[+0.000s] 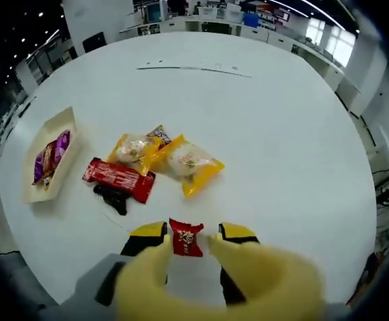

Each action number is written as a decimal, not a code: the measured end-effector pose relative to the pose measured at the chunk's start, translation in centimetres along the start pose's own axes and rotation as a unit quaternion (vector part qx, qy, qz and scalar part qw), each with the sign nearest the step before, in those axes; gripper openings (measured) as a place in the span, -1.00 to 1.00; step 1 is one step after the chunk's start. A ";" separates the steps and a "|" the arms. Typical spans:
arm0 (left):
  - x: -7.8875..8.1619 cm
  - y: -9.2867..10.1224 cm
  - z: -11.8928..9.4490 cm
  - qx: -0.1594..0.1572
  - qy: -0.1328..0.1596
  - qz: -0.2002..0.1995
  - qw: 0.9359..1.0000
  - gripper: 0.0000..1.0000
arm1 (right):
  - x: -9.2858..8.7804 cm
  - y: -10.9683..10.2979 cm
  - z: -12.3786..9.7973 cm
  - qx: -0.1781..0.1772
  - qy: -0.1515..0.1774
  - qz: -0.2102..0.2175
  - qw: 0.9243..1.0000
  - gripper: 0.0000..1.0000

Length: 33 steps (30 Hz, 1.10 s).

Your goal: Place the target food into the container with the food tongs after gripping and lifting it, then release it inside without dropping or visibly crushing the food.

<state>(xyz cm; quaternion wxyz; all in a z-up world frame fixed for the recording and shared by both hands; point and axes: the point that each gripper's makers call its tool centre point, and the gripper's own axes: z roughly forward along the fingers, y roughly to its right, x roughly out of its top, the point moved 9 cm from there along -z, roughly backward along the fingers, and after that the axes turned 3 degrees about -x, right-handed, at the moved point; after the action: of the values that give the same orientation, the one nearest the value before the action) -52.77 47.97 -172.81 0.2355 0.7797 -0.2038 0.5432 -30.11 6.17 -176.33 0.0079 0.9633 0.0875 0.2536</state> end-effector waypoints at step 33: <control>0.1 0.2 0.2 -0.010 -0.001 0.001 1.000 0.98 | -0.8 -1.2 -1.1 -0.018 -0.004 -0.043 0.999 -0.54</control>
<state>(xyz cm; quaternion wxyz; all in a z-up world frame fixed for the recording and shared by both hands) -52.70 47.65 -172.78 0.2424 0.7776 -0.2104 0.5407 -31.52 7.15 -175.84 0.0368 0.9593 0.1237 0.2510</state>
